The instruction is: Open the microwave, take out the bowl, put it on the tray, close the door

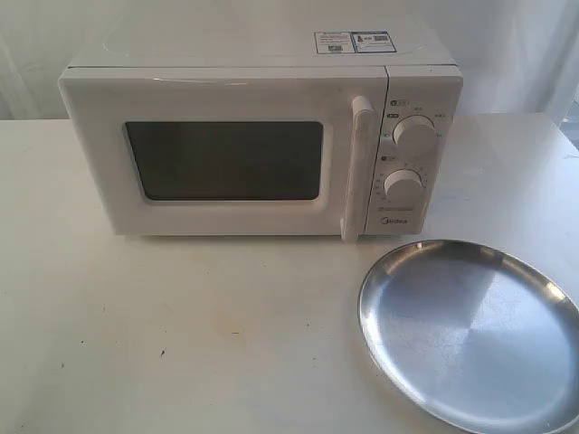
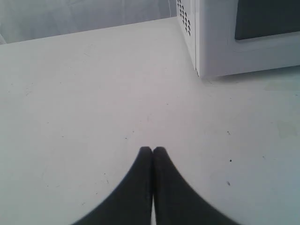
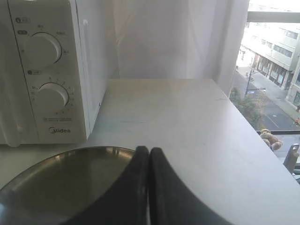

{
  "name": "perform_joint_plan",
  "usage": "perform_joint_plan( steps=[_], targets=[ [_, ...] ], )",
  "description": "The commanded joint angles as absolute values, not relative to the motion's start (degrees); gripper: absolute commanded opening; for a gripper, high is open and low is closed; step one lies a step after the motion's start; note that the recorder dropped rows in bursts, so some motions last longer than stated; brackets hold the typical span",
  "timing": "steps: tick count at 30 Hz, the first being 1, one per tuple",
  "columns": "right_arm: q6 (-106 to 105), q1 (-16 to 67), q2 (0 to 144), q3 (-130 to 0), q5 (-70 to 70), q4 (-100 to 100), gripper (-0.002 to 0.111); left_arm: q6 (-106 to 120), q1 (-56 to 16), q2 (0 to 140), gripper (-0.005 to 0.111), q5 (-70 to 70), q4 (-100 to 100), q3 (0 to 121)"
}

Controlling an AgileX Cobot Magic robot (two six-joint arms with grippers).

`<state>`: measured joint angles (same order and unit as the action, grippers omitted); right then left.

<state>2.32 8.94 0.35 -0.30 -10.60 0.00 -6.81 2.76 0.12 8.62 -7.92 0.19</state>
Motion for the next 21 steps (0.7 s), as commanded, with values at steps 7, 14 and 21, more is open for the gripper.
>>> perform_joint_plan(
  steps=[7, 14, 21],
  targets=[
    [2.4, 8.6, 0.0, 0.0, -10.2, 0.0, 0.000, -7.2, 2.7, 0.0, 0.000, 8.5, -7.7, 0.0],
    [0.0, 8.6, 0.0, 0.0, -4.5, -0.4, 0.000, -7.2, 2.7, 0.0, 0.000, 8.5, -7.7, 0.0],
    [0.5, 8.6, 0.0, 0.0, -2.2, -0.3, 0.000, -7.2, 2.7, 0.0, 0.000, 8.5, -7.7, 0.0]
  ],
)
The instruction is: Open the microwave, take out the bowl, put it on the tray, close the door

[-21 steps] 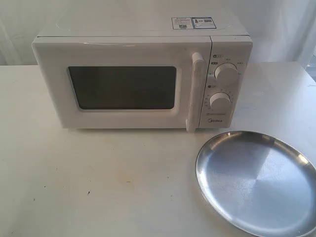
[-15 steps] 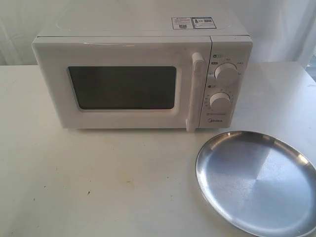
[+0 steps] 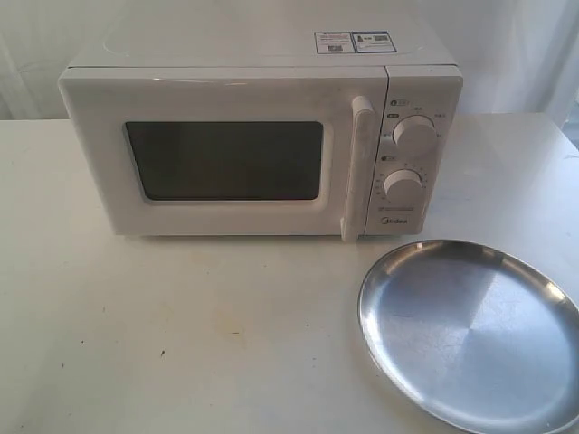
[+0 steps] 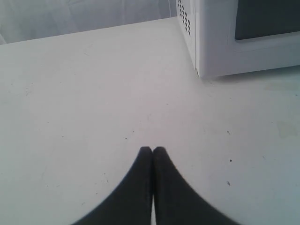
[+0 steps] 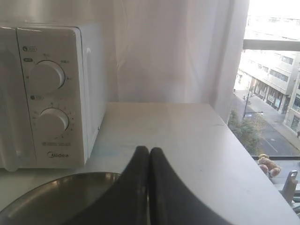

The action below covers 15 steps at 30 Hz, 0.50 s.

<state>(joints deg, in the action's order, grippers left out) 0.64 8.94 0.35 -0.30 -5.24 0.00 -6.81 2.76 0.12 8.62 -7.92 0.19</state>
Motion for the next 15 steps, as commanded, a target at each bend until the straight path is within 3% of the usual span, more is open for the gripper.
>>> perform_joint_plan(
  steps=[1, 9, 15],
  targets=[
    [1.9, 8.6, 0.0, 0.0, -1.2, 0.0, 0.000, -7.2, 2.7, 0.0, 0.000, 8.5, -7.7, 0.0],
    [27.8, 8.6, 0.0, 0.0, 7.8, 0.0, 0.000, -7.2, 2.7, 0.0, 0.000, 8.5, -7.7, 0.0],
    [31.2, 8.6, 0.0, 0.0, 7.9, 0.0, 0.000, -7.2, 2.7, 0.0, 0.000, 8.5, -7.7, 0.0]
  ],
)
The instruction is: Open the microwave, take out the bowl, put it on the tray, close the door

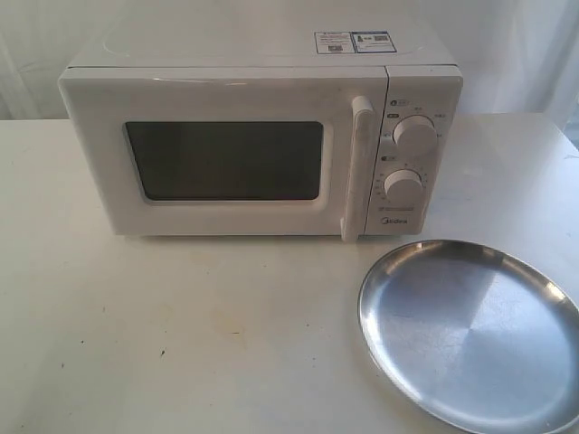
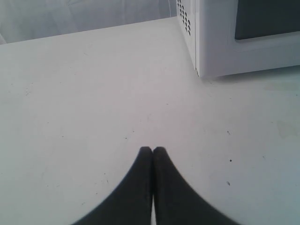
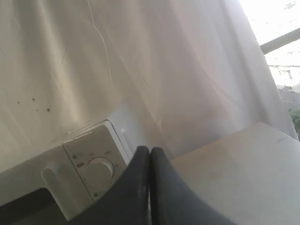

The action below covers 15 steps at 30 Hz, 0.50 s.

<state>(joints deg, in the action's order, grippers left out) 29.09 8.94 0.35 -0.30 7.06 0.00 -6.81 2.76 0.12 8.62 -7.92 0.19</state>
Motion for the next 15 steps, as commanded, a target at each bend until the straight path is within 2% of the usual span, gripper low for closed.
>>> perform_joint_plan(
  steps=[1, 10, 15],
  targets=[
    [31.2, 8.6, 0.0, 0.0, 8.1, 0.0, 0.000, -7.2, 2.7, 0.0, 0.000, 8.5, -7.7, 0.0],
    [37.9, 8.6, 0.0, 0.0, 17.1, -1.2, 0.000, -7.2, 2.7, 0.0, 0.000, 8.5, -7.7, 0.0],
    [55.3, 8.6, 0.2, -2.2, 30.4, -23.5, 0.000, -7.2, 2.7, 0.0, 0.000, 8.5, -7.7, 0.0]
  ],
)
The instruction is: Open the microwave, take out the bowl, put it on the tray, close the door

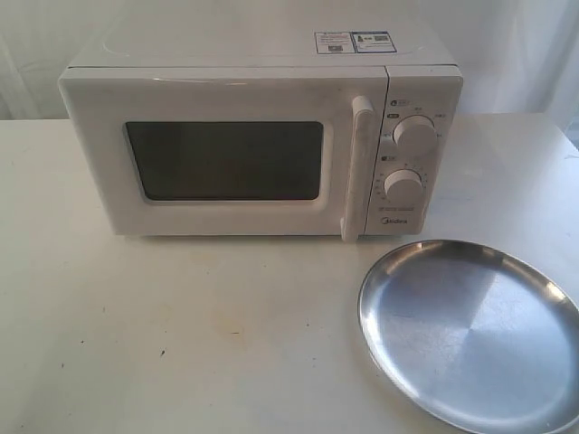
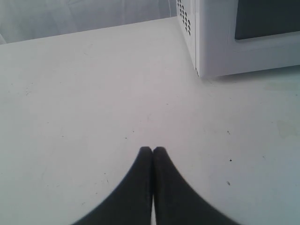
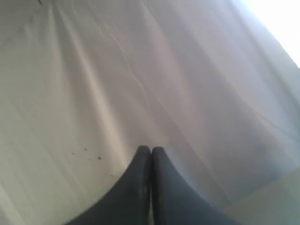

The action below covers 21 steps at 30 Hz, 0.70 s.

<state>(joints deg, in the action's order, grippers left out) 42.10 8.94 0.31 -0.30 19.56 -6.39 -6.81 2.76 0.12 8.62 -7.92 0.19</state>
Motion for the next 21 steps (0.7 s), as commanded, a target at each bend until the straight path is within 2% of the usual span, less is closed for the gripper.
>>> perform_joint_plan(
  steps=[1, 4, 9, 15, 21],
  targets=[
    [60.5, 8.6, 1.4, -4.0, 34.0, -30.7, 0.000, -7.2, 2.7, 0.0, 0.000, 8.5, -7.7, 0.0],
    [69.5, 8.6, 12.7, -15.3, 40.0, -46.4, 0.000, -7.2, 2.7, 0.0, 0.000, 8.5, -7.7, 0.0],
    [69.0, 8.6, 37.4, -27.2, 42.7, -58.4, 0.000, -7.2, 2.7, 0.0, 0.000, 8.5, -7.7, 0.0],
    [36.1, 8.6, 71.0, -27.5, 48.2, -61.3, 0.000, -7.2, 2.7, 0.0, 0.000, 8.5, -7.7, 0.0],
    [19.9, 8.6, 93.1, -30.4, 68.9, -62.8, 0.000, -7.2, 2.7, 0.0, 0.000, 8.5, -7.7, 0.0]
  ],
)
